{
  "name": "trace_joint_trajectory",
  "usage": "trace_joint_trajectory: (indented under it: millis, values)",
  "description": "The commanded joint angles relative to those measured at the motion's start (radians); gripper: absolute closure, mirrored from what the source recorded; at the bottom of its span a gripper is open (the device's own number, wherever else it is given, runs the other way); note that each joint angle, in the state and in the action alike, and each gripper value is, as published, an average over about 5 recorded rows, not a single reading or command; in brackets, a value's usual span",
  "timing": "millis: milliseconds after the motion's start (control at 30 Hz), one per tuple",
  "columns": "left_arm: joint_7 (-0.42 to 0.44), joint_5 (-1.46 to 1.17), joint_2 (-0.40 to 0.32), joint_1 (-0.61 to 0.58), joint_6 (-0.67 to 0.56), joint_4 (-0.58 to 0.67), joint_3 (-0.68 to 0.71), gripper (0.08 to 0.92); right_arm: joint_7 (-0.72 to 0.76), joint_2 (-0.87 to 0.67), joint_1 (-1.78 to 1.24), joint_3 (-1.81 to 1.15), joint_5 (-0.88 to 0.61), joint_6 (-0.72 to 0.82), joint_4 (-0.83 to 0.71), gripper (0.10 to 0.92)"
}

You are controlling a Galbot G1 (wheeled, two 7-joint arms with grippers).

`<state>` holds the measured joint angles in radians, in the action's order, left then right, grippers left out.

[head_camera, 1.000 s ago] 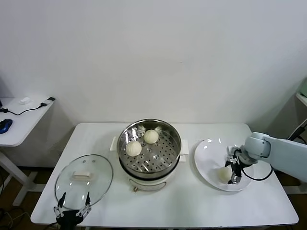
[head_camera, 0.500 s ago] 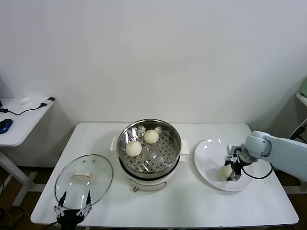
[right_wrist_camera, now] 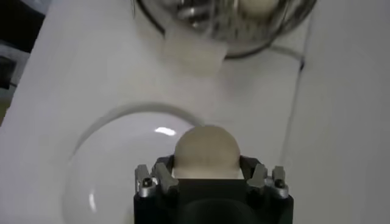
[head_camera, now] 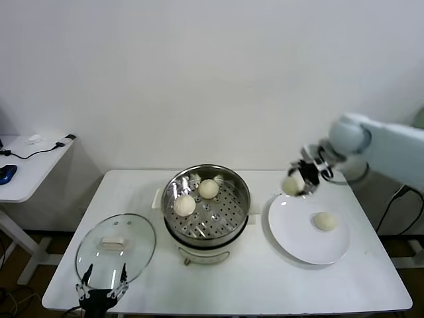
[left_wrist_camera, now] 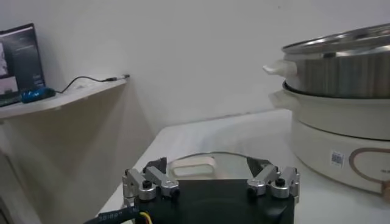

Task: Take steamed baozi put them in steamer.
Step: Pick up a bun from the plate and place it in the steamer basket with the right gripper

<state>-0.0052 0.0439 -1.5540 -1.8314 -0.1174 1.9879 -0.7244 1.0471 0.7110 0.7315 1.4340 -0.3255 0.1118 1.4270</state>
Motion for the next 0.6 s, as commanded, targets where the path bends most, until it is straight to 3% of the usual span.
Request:
trace_joint_trajectory:
  millis: [33, 333, 600]
  values:
    - [-0.003, -0.003, -0.001, -0.012, 0.000, 0.021, -0.004, 0.177, 0.098, 0.257, 0.247, -0.031, -0.026, -0.257, 0.126, 0.321]
    - [-0.007, -0.005, -0.005, -0.023, 0.001, 0.046, -0.010, 0.177, 0.063, 0.454, 0.140, 0.000, 0.082, -0.390, 0.149, 0.328]
    - [-0.009, -0.005, -0.007, -0.026, -0.002, 0.048, -0.013, 0.177, 0.038, 0.550, 0.060, 0.048, 0.168, -0.411, 0.126, 0.338]
